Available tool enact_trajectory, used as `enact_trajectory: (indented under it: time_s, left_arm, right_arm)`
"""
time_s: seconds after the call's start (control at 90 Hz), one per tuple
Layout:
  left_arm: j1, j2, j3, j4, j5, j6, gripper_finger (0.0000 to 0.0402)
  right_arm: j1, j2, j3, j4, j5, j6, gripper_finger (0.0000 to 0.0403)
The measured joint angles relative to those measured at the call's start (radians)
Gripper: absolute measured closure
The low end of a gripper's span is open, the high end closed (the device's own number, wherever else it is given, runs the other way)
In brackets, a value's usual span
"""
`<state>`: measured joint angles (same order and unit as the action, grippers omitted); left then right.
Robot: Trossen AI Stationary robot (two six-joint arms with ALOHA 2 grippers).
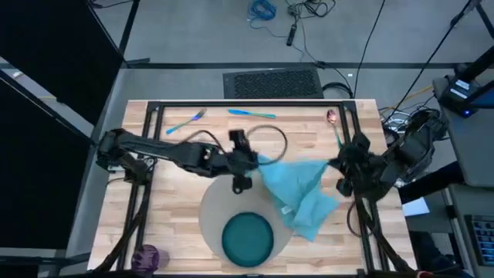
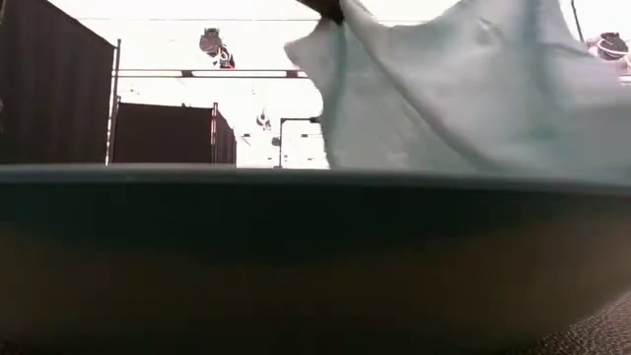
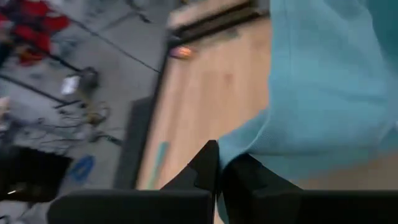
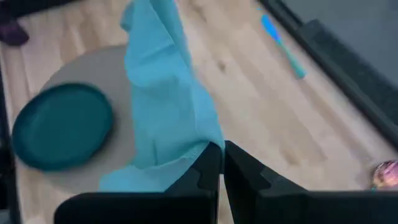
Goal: Set table place
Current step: Fold the blue napkin
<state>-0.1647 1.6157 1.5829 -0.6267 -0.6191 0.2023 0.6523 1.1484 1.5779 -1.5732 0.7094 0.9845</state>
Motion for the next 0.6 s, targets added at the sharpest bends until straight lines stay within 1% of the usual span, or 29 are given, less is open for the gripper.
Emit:
enact_trajectory:
  time_s: [0.178, 0.3, 0.367, 0.456, 0.533, 0.6]
  left_arm:
    - [0.056, -0.129, 0.002, 0.028, -0.077, 0.052, 0.0401]
    - [0.136, -0.191, 0.034, 0.027, -0.08, 0.07, 0.0401]
    - [0.191, -0.201, 0.079, 0.02, -0.053, 0.071, 0.0401]
    - [0.245, -0.208, 0.143, -0.005, 0.012, 0.066, 0.0401]
    - [0.27, -0.209, 0.192, -0.015, 0.061, 0.064, 0.0401]
    - [0.269, -0.21, 0.216, -0.039, 0.09, 0.043, 0.0401]
  right_arm:
    - [-0.152, -0.002, 0.164, 0.017, 0.033, -0.226, 0.0403]
    - [-0.318, 0.007, 0.263, 0.136, 0.02, -0.455, 0.0403]
    - [-0.426, 0.025, 0.319, 0.215, -0.039, -0.579, 0.0403]
    - [-0.559, 0.059, 0.389, 0.297, -0.152, -0.706, 0.0403]
    - [-0.641, 0.09, 0.426, 0.309, -0.236, -0.743, 0.0403]
    - [-0.677, 0.114, 0.425, 0.282, -0.287, -0.742, 0.0403]
